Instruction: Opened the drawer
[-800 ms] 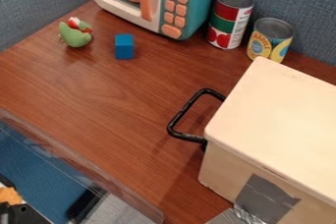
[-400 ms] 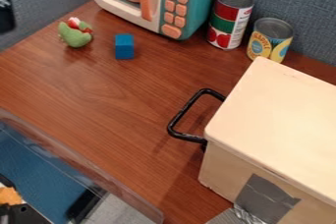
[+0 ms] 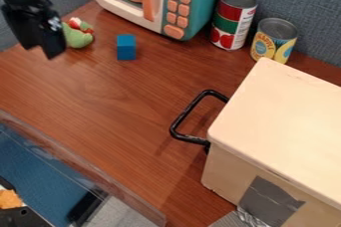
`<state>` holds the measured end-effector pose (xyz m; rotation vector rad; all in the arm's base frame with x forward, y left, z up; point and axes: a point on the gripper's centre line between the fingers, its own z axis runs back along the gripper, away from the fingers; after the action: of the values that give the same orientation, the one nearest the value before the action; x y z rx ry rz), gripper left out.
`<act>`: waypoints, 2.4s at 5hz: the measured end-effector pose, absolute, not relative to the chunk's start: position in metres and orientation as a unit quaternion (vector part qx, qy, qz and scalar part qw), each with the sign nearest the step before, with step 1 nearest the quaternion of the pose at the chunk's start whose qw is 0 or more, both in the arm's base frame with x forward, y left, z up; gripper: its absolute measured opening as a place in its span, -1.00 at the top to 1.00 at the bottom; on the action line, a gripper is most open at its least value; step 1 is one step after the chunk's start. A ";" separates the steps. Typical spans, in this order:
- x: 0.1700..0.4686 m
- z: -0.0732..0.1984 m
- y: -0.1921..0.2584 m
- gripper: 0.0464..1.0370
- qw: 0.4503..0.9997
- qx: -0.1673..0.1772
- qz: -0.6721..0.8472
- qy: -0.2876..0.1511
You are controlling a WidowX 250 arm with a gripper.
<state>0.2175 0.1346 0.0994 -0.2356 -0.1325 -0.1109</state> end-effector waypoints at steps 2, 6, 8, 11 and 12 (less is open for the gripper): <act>0.223 0.077 0.064 -0.92 0.986 -0.139 -0.076 -0.048; 0.268 0.048 -0.007 -0.92 0.984 -0.163 -0.051 -0.044; 0.284 0.038 -0.018 -0.92 0.985 -0.164 -0.035 -0.046; 0.285 0.015 -0.018 0.40 0.987 -0.151 0.010 -0.047; 0.284 0.013 -0.013 0.76 0.991 -0.127 0.006 -0.042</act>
<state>0.2840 -0.0133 0.0130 -0.2557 -0.0846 0.0130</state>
